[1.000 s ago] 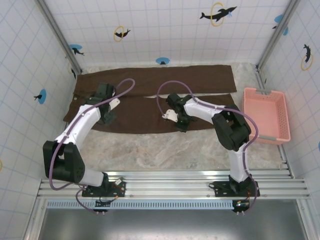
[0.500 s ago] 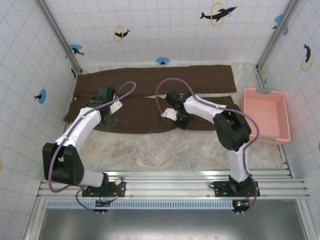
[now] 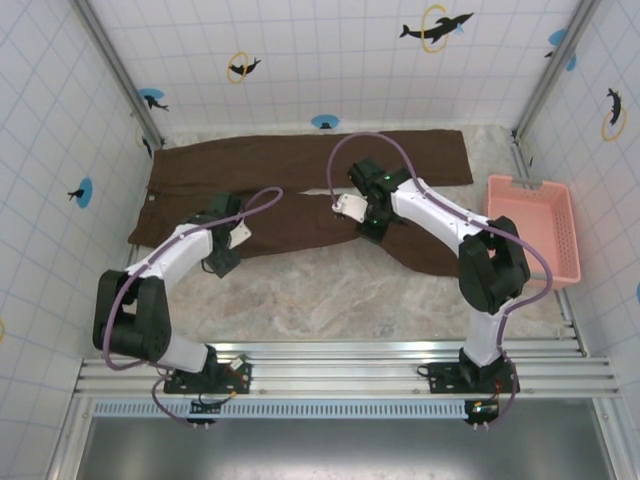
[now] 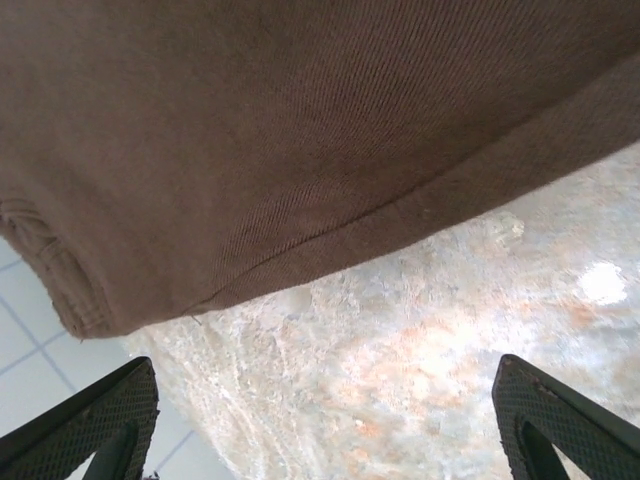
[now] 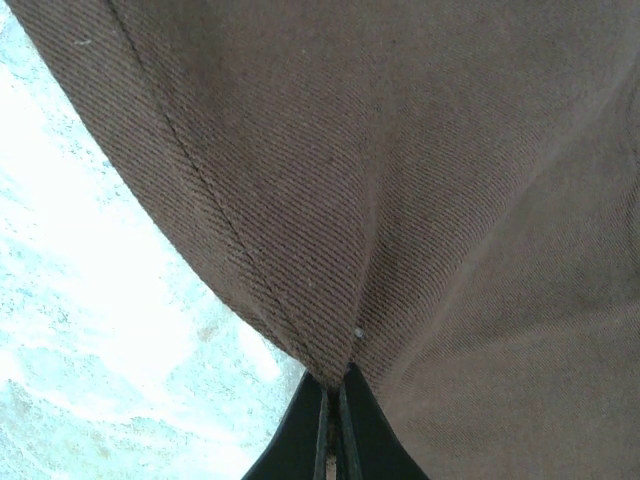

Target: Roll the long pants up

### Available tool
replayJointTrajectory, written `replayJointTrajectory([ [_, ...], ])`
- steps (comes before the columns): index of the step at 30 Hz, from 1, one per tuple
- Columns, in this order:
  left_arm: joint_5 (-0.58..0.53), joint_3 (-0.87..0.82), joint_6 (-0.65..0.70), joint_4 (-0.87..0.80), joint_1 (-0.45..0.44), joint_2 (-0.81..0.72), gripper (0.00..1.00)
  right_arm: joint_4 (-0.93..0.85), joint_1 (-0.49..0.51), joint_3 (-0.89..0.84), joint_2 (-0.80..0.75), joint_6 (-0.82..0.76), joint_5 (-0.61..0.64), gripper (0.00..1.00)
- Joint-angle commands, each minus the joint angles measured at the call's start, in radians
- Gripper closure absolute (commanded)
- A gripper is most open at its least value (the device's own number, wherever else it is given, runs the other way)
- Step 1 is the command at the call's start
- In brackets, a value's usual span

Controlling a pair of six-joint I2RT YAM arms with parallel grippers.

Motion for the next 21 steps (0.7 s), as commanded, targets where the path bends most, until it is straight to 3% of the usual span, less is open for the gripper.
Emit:
replayJointTrajectory([
  [1,-0.051,0.037,0.015,0.034,-0.002,0.094,0.14,-0.039,-0.012,0.057,-0.024,0.001,-0.033,1.0],
  [7,-0.084,0.064,-0.005,0.058,0.0,0.214,0.17,-0.042,-0.029,0.064,-0.048,0.004,-0.066,1.0],
  [14,-0.11,0.099,-0.046,0.091,0.069,0.292,0.31,-0.036,-0.044,0.03,-0.1,0.004,-0.134,1.0],
  [16,-0.103,0.131,-0.05,0.08,0.088,0.314,0.42,-0.033,-0.048,0.019,-0.114,0.004,-0.142,1.0],
  [17,-0.104,0.147,-0.046,0.071,0.095,0.327,0.54,-0.031,-0.049,0.013,-0.121,0.004,-0.147,1.0],
  [19,-0.119,0.179,-0.06,0.052,0.1,0.349,0.94,-0.028,-0.052,0.005,-0.129,0.004,-0.148,1.0],
  [20,-0.137,0.192,-0.065,0.043,0.1,0.356,1.0,-0.025,-0.054,-0.001,-0.131,0.006,-0.145,1.0],
  [21,-0.148,0.205,-0.076,0.025,0.101,0.36,1.0,-0.024,-0.056,-0.006,-0.133,0.007,-0.135,1.0],
])
